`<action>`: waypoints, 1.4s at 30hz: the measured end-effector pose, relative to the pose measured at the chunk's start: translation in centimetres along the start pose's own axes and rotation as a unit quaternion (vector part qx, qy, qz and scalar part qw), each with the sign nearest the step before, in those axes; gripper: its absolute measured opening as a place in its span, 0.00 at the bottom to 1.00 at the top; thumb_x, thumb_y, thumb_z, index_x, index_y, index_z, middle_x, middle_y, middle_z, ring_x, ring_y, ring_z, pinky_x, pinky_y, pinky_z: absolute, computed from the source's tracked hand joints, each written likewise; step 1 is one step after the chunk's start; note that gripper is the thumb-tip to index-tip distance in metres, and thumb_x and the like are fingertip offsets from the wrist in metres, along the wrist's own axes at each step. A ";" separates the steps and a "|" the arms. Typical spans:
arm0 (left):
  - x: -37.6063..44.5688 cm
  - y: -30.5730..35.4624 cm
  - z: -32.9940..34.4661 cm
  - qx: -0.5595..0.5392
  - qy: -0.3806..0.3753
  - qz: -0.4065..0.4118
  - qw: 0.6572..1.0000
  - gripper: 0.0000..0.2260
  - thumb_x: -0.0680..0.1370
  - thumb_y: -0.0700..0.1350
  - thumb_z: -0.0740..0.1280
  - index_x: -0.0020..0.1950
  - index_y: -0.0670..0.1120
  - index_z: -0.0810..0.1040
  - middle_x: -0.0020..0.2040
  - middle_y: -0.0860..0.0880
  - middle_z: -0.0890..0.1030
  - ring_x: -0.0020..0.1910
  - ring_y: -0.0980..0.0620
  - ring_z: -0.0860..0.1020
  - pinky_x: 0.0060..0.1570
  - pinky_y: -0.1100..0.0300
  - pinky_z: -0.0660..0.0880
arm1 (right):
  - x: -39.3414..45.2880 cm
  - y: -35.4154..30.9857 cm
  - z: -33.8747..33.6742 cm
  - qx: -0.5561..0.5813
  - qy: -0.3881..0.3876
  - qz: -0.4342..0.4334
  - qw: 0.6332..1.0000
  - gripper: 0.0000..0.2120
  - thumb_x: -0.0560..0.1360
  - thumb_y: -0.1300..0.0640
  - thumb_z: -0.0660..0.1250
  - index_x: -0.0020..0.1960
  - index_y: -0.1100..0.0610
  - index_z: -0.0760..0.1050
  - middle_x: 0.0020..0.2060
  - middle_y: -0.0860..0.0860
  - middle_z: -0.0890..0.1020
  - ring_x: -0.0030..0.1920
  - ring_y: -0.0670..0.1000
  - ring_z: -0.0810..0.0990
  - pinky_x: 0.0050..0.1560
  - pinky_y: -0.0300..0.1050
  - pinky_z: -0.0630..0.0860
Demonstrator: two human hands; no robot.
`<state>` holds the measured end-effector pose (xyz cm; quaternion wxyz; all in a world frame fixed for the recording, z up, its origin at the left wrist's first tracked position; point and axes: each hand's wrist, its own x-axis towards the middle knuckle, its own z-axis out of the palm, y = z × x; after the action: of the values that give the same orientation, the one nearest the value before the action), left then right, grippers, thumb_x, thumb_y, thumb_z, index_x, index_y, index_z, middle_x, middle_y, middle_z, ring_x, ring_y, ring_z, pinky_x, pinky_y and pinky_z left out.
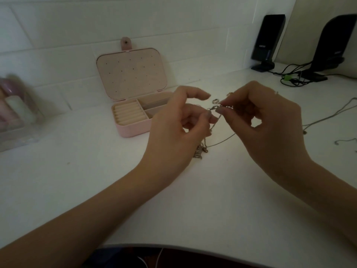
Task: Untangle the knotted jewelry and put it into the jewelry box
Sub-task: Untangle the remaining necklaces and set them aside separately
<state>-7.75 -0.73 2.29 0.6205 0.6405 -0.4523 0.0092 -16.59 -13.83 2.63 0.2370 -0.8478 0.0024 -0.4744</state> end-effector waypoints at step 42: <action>0.9 1.2 -0.8 -0.079 -0.066 -0.026 0.994 0.06 0.75 0.37 0.70 0.43 0.47 0.76 0.31 0.54 0.82 0.35 0.59 0.80 0.36 0.70 0.72 | 1.0 -0.2 -0.7 0.152 -0.047 0.065 0.985 0.06 0.73 0.59 0.72 0.44 0.53 0.75 0.39 0.48 0.80 0.39 0.50 0.79 0.40 0.48 0.76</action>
<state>-7.48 -0.35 3.94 0.6384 0.6002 -0.4743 -0.0851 -16.64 -14.16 3.87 0.3928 -0.8215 -0.0258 -0.4125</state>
